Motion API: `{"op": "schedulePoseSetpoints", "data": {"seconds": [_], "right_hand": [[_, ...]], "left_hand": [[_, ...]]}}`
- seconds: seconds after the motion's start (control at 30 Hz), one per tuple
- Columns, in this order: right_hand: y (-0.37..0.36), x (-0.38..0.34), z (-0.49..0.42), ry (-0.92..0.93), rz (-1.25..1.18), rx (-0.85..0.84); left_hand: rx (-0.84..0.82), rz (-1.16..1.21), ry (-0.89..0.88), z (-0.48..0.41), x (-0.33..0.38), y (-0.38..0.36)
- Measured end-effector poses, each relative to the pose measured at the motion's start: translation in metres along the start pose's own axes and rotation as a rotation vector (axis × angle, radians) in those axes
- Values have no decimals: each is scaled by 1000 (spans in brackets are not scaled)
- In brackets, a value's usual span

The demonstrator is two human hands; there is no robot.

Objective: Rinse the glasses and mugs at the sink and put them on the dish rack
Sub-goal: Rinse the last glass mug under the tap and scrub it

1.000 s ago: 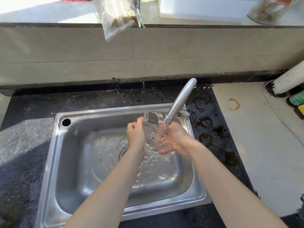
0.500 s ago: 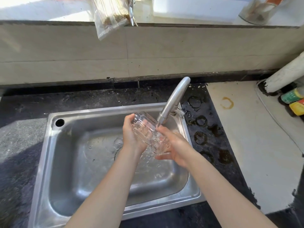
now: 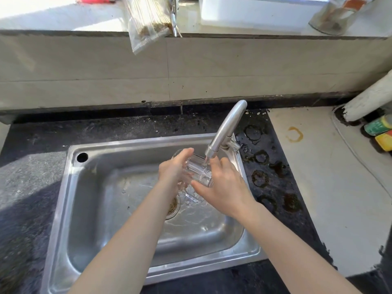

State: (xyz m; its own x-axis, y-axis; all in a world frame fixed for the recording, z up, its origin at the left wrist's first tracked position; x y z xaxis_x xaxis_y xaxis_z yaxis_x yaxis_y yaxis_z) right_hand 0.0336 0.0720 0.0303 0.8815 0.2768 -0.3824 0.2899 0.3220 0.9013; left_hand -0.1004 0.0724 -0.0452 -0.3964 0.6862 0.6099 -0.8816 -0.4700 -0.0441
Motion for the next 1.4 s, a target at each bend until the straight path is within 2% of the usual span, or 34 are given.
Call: {"op": "schedulePoseSetpoints", "data": {"seconds": [0.1, 0.17, 0.27, 0.33, 0.4, 0.47, 0.53, 0.57, 0.63, 0.7, 0.77, 0.83, 0.9, 0.93, 1.0, 1.1, 1.2, 1.3, 1.4], "right_hand": [[8, -4, -1, 133, -38, 49], [10, -6, -7, 155, -88, 72], [6, -2, -20, -20, -252, 38], [1, -3, -30, -136, -285, -75], [-6, -5, -37, -239, -265, -227], [-9, -2, -40, -369, -382, -346], [-13, -3, -42, -457, -559, -384], [-11, -6, -42, -465, -539, -359], [-12, -17, -47, -261, -273, -162], [-16, -34, -33, -3, 112, 0], [-15, -39, -21, 95, 205, 67], [-15, -34, -24, 135, 198, 133], [-15, -25, -33, 36, 51, -37], [-16, -17, -38, -101, -101, -181], [-19, -1, -40, -385, -600, -429], [-22, 8, -25, -487, -1140, -701], [-20, 12, -14, -453, -1370, -760], [-19, 12, -13, -460, -1384, -716], [-13, 10, -13, -414, -1300, -584]], "left_hand": [[-229, 2, 112, 4, -1, -3], [-267, 30, 93, 4, -3, -3], [-113, 41, -41, 6, 2, 6], [-4, 11, -154, 11, 8, 12], [26, -111, -323, 16, 18, 11], [22, -253, -453, 22, 23, 6], [62, -260, -472, 24, 23, 8], [76, -232, -466, 24, 23, 9], [108, -153, -432, 22, 25, 13], [146, -93, -376, 20, 26, 16], [148, -91, -349, 19, 28, 17], [136, -129, -361, 19, 28, 16], [125, -157, -401, 20, 26, 15], [109, -166, -430, 21, 26, 14], [75, -147, -456, 23, 25, 12], [53, -5, -405, 22, 24, 11], [63, 94, -378, 18, 26, 9], [62, 166, -365, 13, 22, 7], [17, 247, -359, 9, 19, 4]]}}
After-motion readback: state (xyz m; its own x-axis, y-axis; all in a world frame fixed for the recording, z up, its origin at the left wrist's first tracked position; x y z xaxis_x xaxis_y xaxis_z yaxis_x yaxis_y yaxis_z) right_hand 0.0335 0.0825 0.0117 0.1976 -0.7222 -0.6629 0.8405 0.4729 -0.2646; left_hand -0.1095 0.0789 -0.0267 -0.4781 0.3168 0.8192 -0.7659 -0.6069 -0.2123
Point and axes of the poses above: each hand's wrist, its own z-axis away from the middle knuckle, its own y-axis out of the back of the hand, x = y × z, the point moved 5 cm from there along -z, towards the middle knuckle, and after that the axes turned 1 degree about -z, right-handed, at the moved point
